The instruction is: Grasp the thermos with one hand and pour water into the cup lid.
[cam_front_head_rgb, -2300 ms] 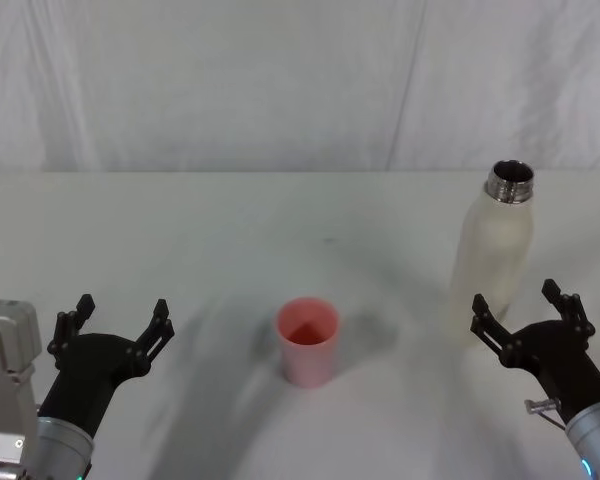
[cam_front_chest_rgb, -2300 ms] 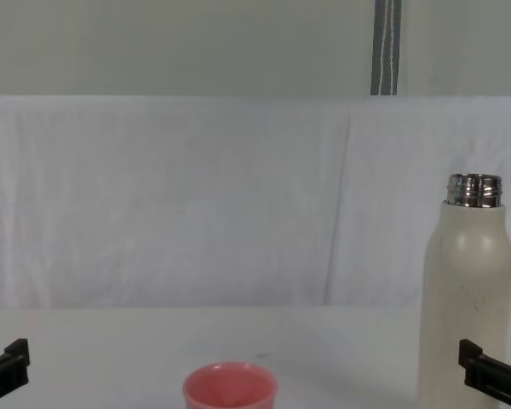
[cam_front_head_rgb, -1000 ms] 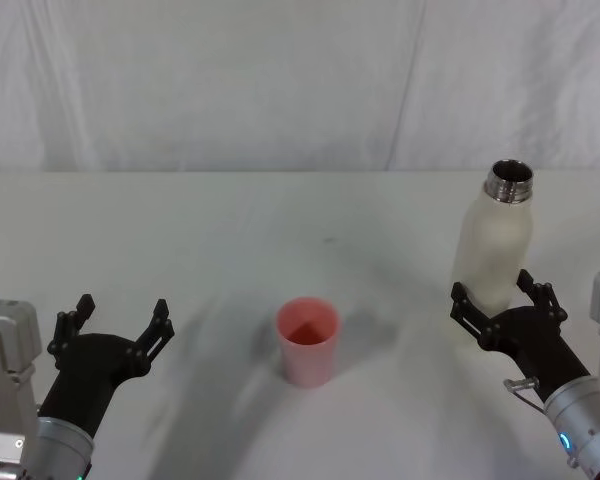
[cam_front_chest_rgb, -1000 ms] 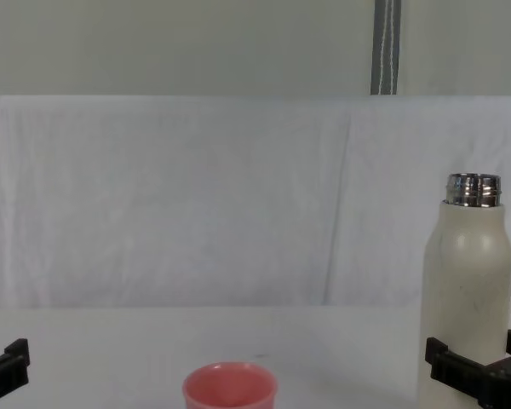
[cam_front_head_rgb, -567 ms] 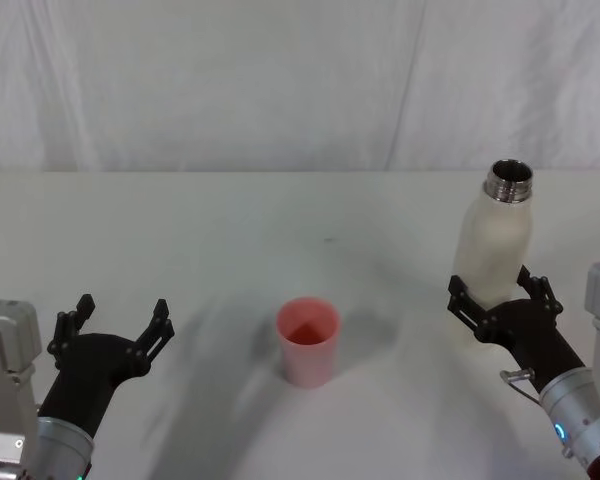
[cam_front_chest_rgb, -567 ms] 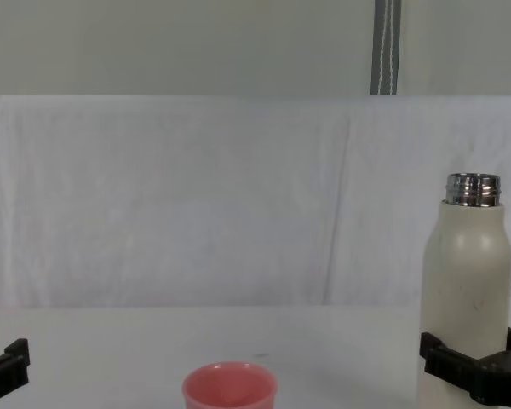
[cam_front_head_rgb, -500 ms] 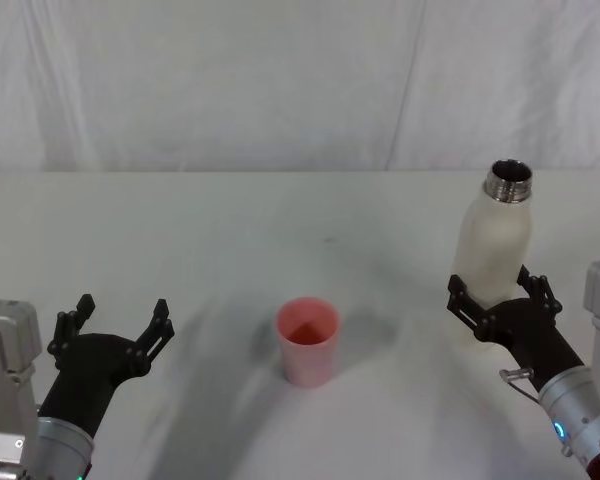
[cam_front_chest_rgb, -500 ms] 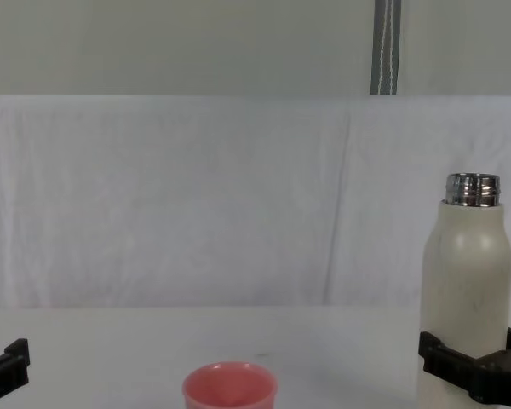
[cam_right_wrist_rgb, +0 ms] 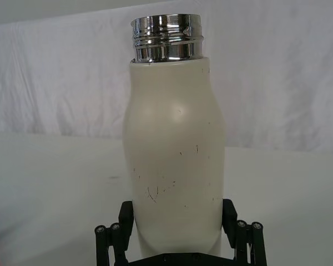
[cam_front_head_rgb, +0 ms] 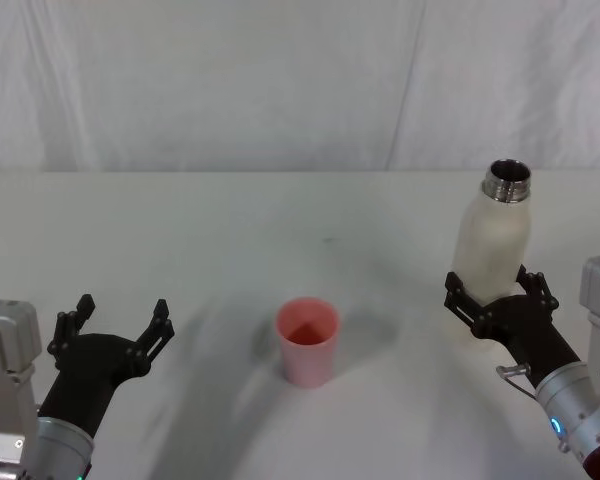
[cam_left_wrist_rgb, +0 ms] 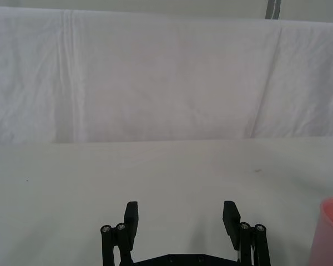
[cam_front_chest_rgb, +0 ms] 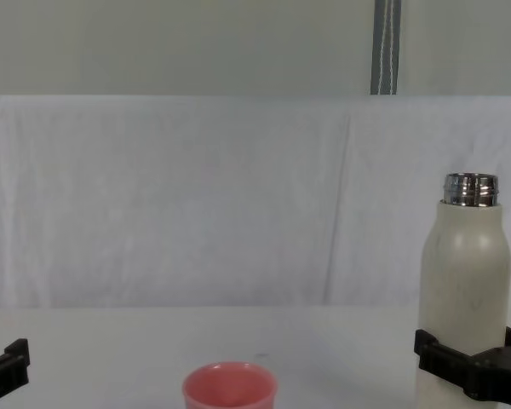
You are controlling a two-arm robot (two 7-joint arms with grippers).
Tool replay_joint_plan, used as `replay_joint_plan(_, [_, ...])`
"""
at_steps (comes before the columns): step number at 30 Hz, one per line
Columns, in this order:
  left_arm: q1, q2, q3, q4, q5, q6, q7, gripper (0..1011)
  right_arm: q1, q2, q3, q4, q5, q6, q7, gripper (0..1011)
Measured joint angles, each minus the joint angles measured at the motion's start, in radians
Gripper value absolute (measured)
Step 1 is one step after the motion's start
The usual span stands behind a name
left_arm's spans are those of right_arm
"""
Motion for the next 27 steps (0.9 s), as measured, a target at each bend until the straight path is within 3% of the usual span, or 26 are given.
replay_joint_plan(7, [0.0, 0.0, 0.0, 0.0, 0.0, 0.0, 0.0, 1001, -0.001, 0.0, 0.001, -0.001, -0.001, 0.0, 0.0, 950])
replay_joint_plan(27, [0.0, 0.0, 0.0, 0.0, 0.0, 0.0, 0.0, 1001, -0.003, 0.0, 0.001, -0.004, -0.001, 0.0, 0.0, 950])
